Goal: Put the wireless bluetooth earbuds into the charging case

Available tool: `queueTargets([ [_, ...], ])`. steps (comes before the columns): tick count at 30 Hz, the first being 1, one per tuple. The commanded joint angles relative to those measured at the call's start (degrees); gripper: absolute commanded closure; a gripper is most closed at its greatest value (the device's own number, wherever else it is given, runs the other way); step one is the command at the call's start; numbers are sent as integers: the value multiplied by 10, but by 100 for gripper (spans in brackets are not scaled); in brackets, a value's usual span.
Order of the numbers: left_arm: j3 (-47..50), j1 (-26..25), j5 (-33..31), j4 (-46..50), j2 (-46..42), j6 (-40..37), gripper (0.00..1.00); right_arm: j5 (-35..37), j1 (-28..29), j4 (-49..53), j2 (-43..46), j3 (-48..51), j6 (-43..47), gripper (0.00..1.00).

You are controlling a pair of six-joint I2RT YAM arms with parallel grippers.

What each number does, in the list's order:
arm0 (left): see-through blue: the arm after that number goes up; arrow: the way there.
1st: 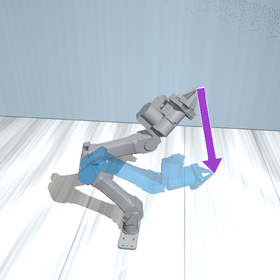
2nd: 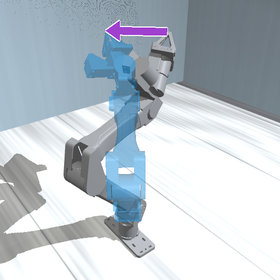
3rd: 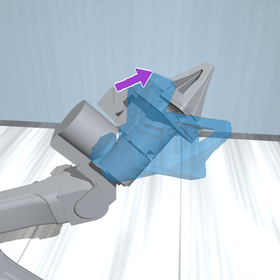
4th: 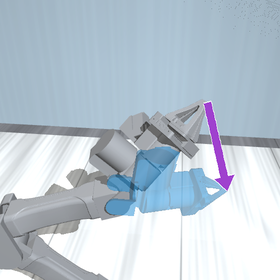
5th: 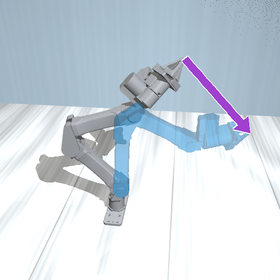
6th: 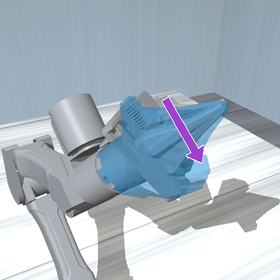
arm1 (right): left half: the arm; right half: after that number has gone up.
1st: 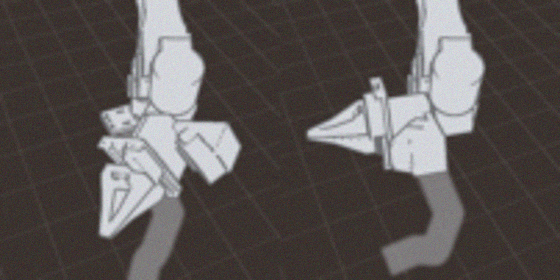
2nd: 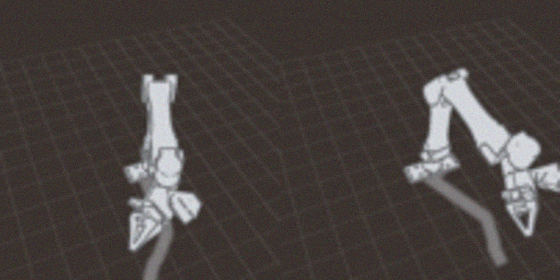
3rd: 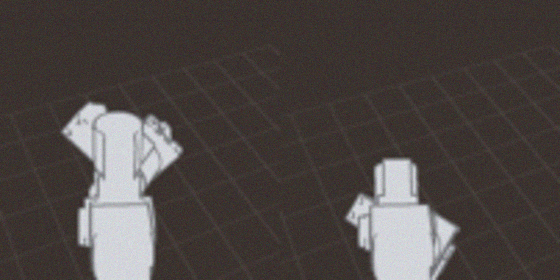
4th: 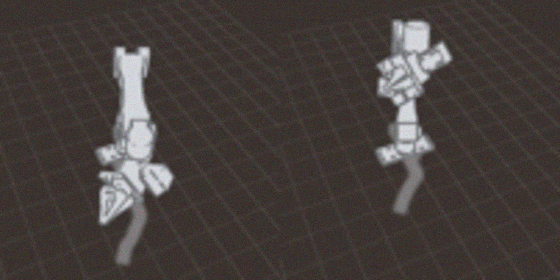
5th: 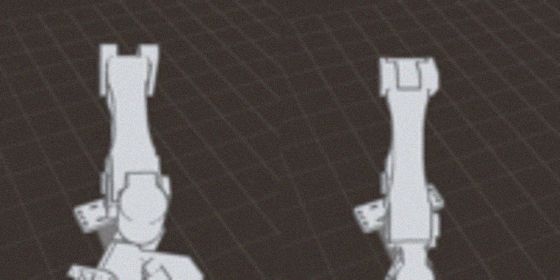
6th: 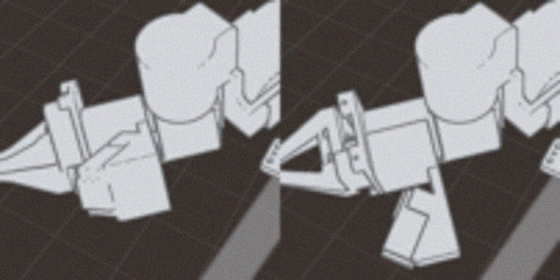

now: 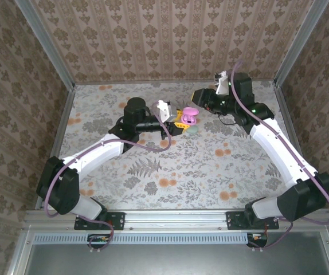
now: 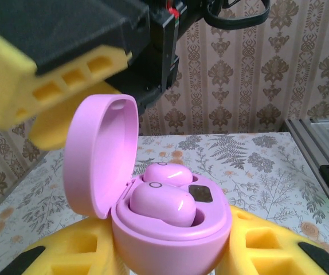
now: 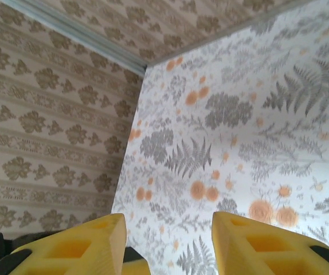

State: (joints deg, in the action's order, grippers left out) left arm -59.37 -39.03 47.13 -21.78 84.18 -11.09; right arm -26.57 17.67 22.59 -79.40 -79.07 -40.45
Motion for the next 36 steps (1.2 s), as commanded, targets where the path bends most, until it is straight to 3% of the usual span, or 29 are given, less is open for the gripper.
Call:
queueTargets([
  [1,-11,-2,-1,6,-2,-16,74,-47,1,47,0,-27,23,54],
  [14,4,8,-27,-64,4,29,73,-51,1,47,33,25,34,53],
  [21,26,25,-46,-131,3,86,73,-81,-9,-54,76,84,-12,47],
  [29,100,53,-92,-229,33,152,73,8,-33,-46,129,132,-19,46],
  [36,126,45,-92,-278,123,182,73,27,-43,-44,142,151,-23,46],
])
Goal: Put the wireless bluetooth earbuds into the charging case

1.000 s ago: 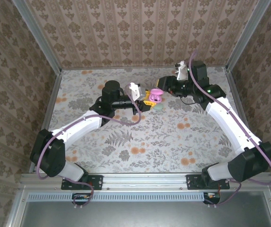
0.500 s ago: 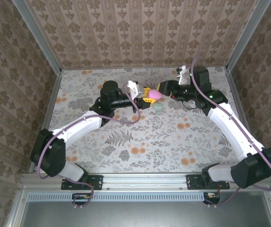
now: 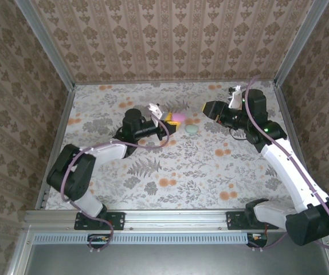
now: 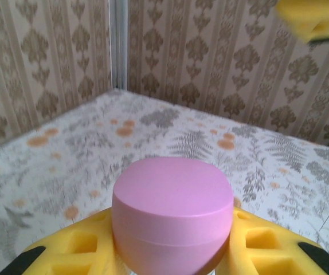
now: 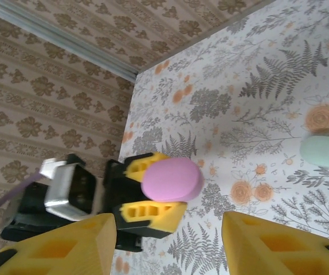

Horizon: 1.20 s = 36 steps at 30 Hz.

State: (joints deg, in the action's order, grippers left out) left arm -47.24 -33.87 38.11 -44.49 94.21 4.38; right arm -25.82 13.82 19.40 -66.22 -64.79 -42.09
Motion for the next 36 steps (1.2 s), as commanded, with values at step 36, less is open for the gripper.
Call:
queueTargets([
  [36,-65,-81,-111,84,229,-71,68,-6,-28,-22,-4,39,-21,46],
])
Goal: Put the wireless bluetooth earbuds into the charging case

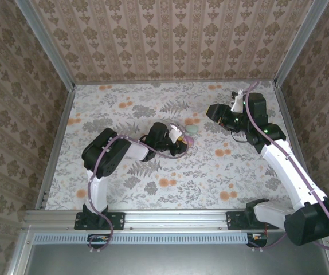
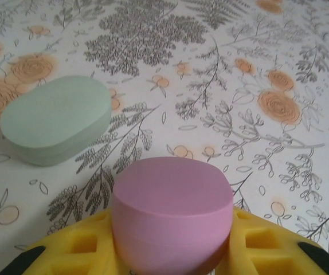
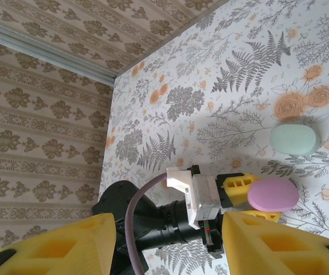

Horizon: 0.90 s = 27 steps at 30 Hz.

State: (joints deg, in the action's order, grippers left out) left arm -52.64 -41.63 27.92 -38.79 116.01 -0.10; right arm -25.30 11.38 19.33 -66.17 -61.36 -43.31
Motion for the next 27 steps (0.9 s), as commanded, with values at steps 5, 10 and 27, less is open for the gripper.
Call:
queueTargets([
  [5,-18,-4,-10,59,10,-41,68,-11,-4,-24,-4,7,-9,46],
  [10,-15,-3,-20,65,10,-48,66,-9,-4,-24,-4,10,-10,46],
  [27,17,2,-44,71,-17,-68,53,-9,-10,-18,-2,9,-1,46],
])
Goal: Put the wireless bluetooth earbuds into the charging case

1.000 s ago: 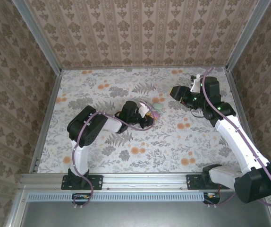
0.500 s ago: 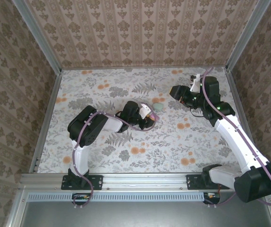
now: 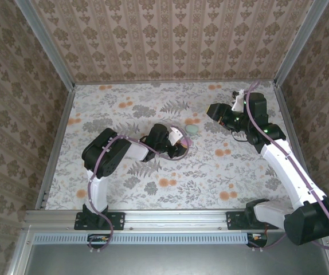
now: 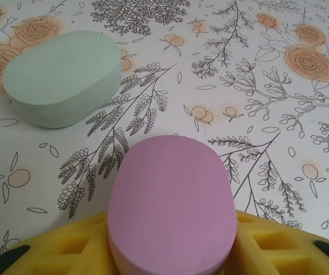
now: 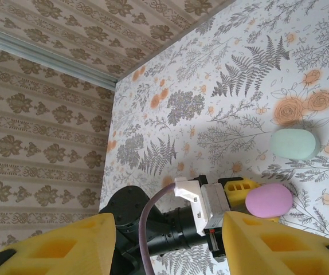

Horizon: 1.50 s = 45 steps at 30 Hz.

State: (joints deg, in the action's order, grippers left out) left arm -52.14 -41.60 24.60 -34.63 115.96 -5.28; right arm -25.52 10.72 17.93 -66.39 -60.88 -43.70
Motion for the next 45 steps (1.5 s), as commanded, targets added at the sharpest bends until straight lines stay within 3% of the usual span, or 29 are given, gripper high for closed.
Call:
queueTargets([
  [1,11,2,-10,33,-18,-19,53,-6,-4,-4,1,5,3,46],
  [9,18,10,-28,51,-36,-33,45,-2,-10,6,3,4,18,46],
  [14,43,13,-32,51,-71,-39,39,31,-27,39,11,-5,84,43],
  [22,126,15,-111,-5,-186,-11,36,284,-42,12,71,80,201,28],
  [26,142,30,-166,-7,-239,2,35,403,-43,-78,111,178,270,15],
  [29,144,44,-234,-9,-279,17,35,450,-43,-168,117,251,316,13],
  [32,143,63,-279,-5,-305,15,33,440,-44,-230,104,301,355,14],
  [35,145,87,-317,-1,-323,12,24,432,-45,-263,63,321,357,14],
  [36,147,96,-325,-1,-327,12,8,429,-46,-276,42,324,358,14],
  [37,148,108,-332,2,-330,13,0,423,-46,-291,20,328,363,14],
  [45,167,192,-362,27,-364,21,0,313,-65,-453,-101,337,394,15],
])
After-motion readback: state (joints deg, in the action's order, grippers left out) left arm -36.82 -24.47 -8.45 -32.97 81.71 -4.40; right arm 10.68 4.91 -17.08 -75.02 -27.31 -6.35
